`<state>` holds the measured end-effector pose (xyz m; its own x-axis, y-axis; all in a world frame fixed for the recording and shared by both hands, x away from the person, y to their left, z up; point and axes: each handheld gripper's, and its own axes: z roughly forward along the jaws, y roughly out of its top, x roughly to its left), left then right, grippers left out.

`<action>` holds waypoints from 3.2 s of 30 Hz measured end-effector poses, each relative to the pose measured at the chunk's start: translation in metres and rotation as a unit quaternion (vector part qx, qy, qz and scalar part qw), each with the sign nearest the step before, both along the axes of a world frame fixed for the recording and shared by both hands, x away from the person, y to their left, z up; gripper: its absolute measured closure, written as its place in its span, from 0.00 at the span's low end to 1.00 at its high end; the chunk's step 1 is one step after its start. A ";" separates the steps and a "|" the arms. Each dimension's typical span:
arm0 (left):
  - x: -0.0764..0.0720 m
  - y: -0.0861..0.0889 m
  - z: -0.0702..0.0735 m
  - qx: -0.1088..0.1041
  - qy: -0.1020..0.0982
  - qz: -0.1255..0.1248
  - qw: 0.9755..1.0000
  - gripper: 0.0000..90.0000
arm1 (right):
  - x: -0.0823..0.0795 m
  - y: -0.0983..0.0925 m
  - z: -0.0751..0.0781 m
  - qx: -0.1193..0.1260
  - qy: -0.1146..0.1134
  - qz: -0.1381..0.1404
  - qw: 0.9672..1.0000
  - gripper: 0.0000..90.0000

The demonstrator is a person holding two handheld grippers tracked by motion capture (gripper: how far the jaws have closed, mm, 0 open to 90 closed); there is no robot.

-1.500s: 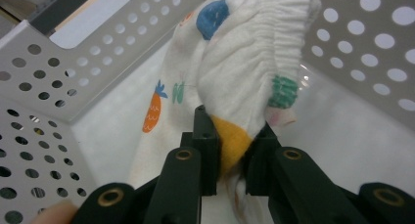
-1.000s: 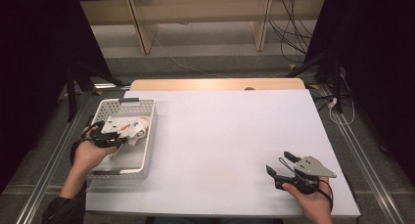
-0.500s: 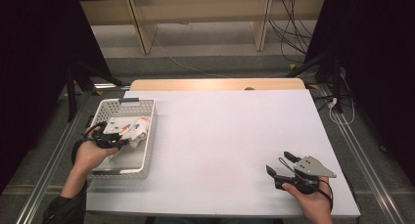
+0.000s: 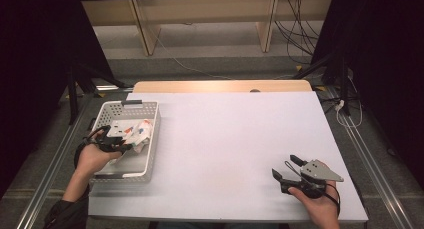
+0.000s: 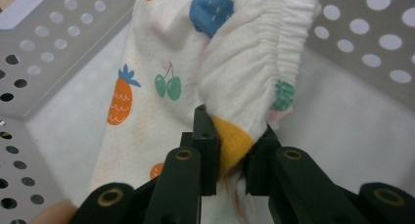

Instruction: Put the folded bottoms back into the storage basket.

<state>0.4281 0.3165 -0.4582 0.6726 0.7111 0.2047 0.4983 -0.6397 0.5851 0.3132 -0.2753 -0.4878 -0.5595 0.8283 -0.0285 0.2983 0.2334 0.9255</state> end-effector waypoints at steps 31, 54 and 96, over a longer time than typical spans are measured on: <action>0.005 0.006 -0.006 0.005 0.021 0.019 1.000 0.60 | 0.000 0.001 0.000 0.000 0.000 0.000 1.000 0.21; 0.041 -0.041 0.011 -0.128 0.006 0.104 0.986 0.98 | 0.001 0.000 -0.001 -0.002 0.002 -0.002 1.000 0.21; 0.030 -0.039 -0.006 0.001 0.095 -0.018 0.995 0.99 | 0.001 -0.001 0.000 0.001 0.002 -0.002 1.000 0.21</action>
